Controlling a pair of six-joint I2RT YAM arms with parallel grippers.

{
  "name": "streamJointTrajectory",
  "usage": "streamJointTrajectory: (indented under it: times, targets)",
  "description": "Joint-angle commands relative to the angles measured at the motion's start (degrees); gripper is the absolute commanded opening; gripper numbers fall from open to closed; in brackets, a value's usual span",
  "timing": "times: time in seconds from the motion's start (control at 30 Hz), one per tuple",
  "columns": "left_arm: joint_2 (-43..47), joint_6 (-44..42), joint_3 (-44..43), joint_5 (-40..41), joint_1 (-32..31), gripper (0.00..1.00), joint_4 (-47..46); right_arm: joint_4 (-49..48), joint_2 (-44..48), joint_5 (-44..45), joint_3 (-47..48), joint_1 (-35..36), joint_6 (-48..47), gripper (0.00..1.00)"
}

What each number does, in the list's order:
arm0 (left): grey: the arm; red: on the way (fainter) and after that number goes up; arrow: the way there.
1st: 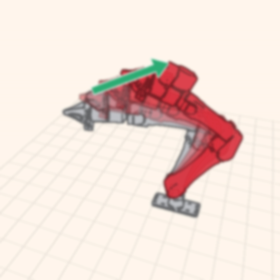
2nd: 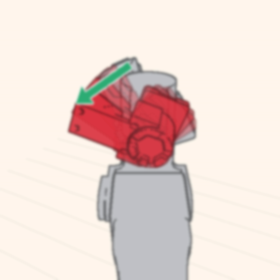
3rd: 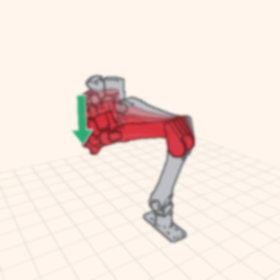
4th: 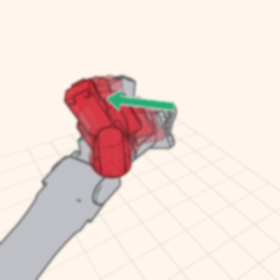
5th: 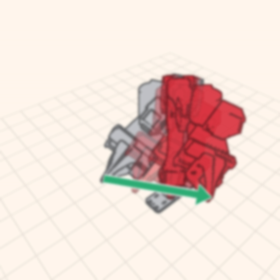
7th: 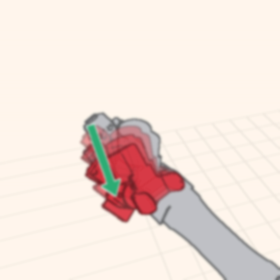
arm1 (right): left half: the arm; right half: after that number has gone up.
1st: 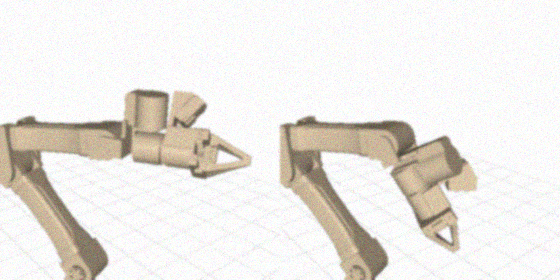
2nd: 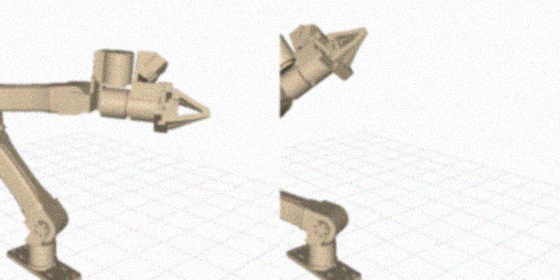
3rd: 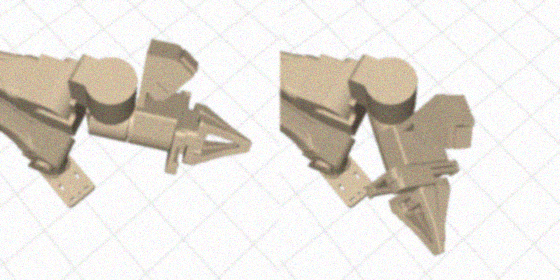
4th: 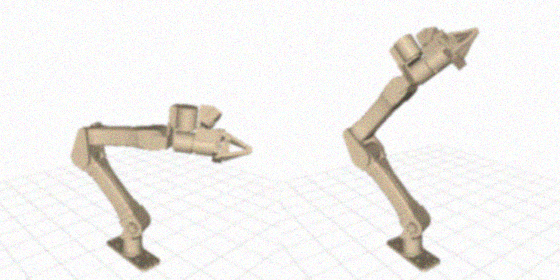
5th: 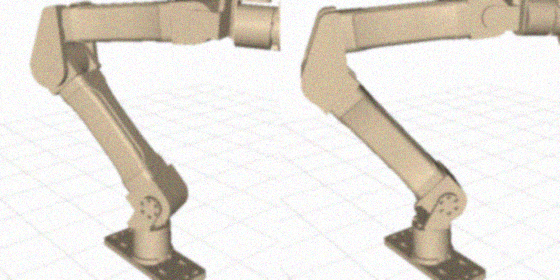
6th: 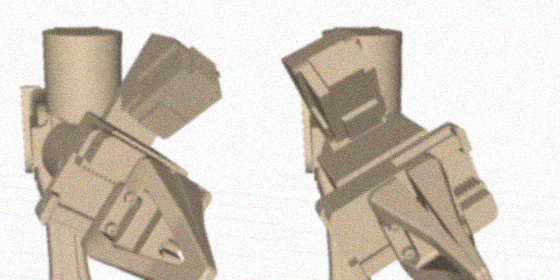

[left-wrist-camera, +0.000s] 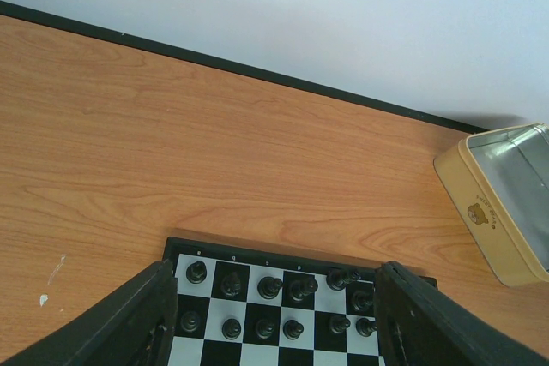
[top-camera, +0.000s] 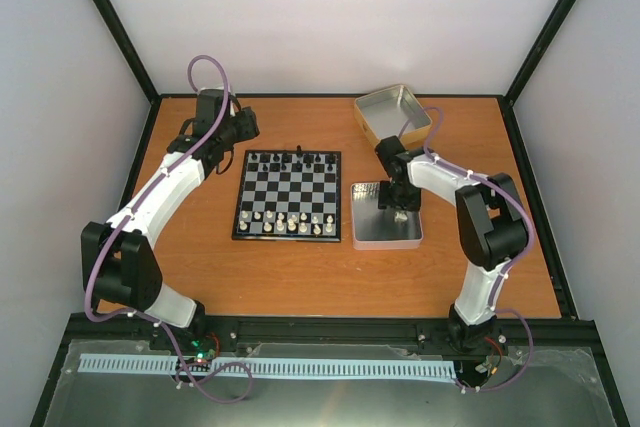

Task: Set up the chess pieces on the board
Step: Pick up the chess piece from the storage box.

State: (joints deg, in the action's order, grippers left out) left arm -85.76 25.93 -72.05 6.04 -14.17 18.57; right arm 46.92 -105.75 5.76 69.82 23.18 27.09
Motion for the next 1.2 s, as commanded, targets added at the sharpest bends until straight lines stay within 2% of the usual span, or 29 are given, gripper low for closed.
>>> streamJointTrajectory:
  times: [0.0, 0.13, 0.57, 0.93, 1.1, 1.17]
  targets:
    - [1.0, -0.7, -1.7, 0.5, 0.5, 0.64, 0.7, -2.2, 4.4, -1.4, -2.3, -0.6, 5.2, 0.56]
    - [1.4, -0.6, -1.1, 0.7, 0.5, 0.64, 0.7, -4.3, 7.7, -2.0, -7.5, -0.5, 7.6, 0.50]
    - [1.8, 0.0, -0.7, 0.4, 0.5, 0.64, 0.2, -6.1, 5.8, -8.5, -8.9, -1.6, 5.0, 0.51]
    - [1.6, -0.1, -1.1, 0.6, 0.5, 0.64, 0.1, -5.7, 2.3, -6.1, -4.8, -2.9, 3.0, 0.50]
    - [1.4, -0.2, -1.3, 0.6, 0.4, 0.64, 0.1, -5.4, 0.0, -3.8, -0.9, -2.8, -1.4, 0.47]
    - [1.4, -0.2, -1.4, 0.6, 0.5, 0.64, 0.2, -4.7, -0.4, -2.7, 0.4, -2.8, -3.1, 0.41]
